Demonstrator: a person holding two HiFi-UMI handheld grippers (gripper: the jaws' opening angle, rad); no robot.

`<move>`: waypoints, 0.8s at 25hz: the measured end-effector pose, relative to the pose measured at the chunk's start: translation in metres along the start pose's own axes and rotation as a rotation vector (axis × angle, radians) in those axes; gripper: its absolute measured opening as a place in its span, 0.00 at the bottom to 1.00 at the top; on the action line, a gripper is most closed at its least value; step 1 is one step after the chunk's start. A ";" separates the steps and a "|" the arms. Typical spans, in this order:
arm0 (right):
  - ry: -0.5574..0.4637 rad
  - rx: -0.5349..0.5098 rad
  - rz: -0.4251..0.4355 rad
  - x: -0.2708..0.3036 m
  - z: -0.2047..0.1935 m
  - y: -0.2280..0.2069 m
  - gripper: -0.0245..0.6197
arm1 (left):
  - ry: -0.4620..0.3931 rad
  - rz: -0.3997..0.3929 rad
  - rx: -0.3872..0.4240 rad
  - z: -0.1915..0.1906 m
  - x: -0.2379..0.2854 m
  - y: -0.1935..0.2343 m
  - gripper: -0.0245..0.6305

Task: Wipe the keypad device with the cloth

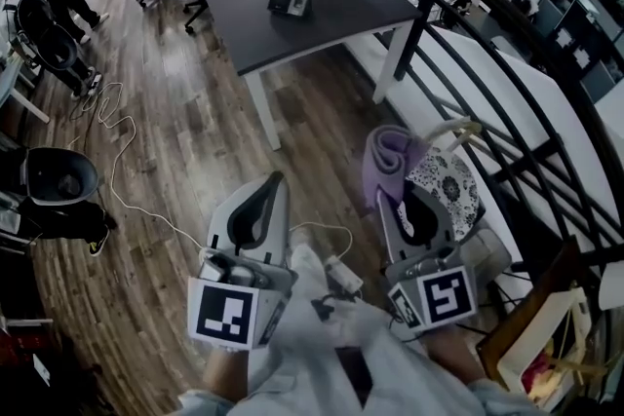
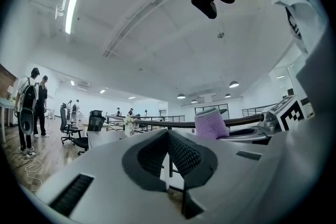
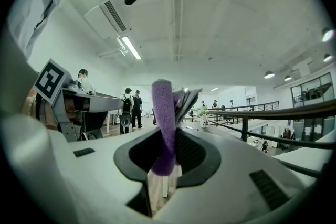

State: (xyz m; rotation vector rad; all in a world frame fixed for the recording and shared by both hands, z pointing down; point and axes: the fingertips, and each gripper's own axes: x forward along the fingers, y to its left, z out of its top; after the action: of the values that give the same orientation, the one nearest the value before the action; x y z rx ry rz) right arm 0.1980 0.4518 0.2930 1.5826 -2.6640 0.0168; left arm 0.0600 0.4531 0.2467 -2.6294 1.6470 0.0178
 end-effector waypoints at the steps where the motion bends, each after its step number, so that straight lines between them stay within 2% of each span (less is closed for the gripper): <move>1: 0.001 -0.004 0.001 0.007 0.001 -0.002 0.17 | 0.007 -0.003 -0.004 -0.001 0.006 0.004 0.05; 5: 0.009 -0.011 -0.002 0.039 0.005 -0.011 0.17 | 0.029 -0.016 -0.012 -0.006 0.032 0.022 0.05; 20: 0.029 0.010 -0.030 0.167 0.016 -0.038 0.17 | 0.027 -0.040 -0.016 0.001 0.131 0.115 0.05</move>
State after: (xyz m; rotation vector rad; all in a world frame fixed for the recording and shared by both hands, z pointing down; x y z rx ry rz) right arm 0.1514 0.2862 0.2833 1.6123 -2.6225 0.0522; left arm 0.0134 0.2854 0.2382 -2.6859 1.6084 -0.0059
